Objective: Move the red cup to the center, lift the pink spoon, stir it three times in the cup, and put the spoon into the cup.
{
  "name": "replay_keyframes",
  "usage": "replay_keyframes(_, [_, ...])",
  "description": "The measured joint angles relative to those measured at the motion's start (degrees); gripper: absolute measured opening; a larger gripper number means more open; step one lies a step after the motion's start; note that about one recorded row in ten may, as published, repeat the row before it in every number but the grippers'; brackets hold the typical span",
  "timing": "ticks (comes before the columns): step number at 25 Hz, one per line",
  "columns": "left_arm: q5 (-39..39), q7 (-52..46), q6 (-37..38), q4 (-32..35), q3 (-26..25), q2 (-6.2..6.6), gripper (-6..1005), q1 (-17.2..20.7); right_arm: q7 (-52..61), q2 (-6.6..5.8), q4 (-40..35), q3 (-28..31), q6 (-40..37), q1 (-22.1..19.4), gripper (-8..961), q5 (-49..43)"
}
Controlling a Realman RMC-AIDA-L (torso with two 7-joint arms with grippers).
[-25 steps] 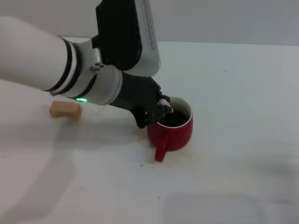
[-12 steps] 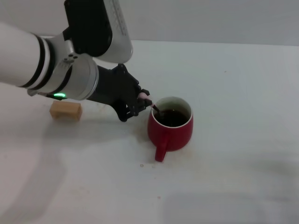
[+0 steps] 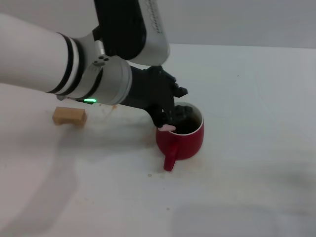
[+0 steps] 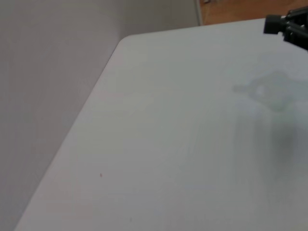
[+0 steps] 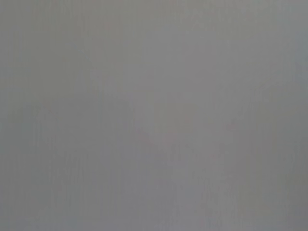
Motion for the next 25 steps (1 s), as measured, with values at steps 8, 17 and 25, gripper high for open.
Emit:
replay_keyframes(8, [-2.6,-0.8,11.5,-3.1,-1.4,0.04,444,2.1,0.0,0.01,-0.4,-0.1,0.0,-0.3,-1,0.0])
replay_keyframes(17, [-35.1,17.7,49.1,-4.1,0.7,0.15,758,13.9,0.0,0.10,-0.9,-0.1,-1.0,-0.6,-1,0.0])
replay_keyframes(25, [-54.5,29.1,59.3,-5.1,3.4,-0.17,814,15.4,0.0,0.05,-0.9,-0.5,-1.4,-0.6,0,0.0])
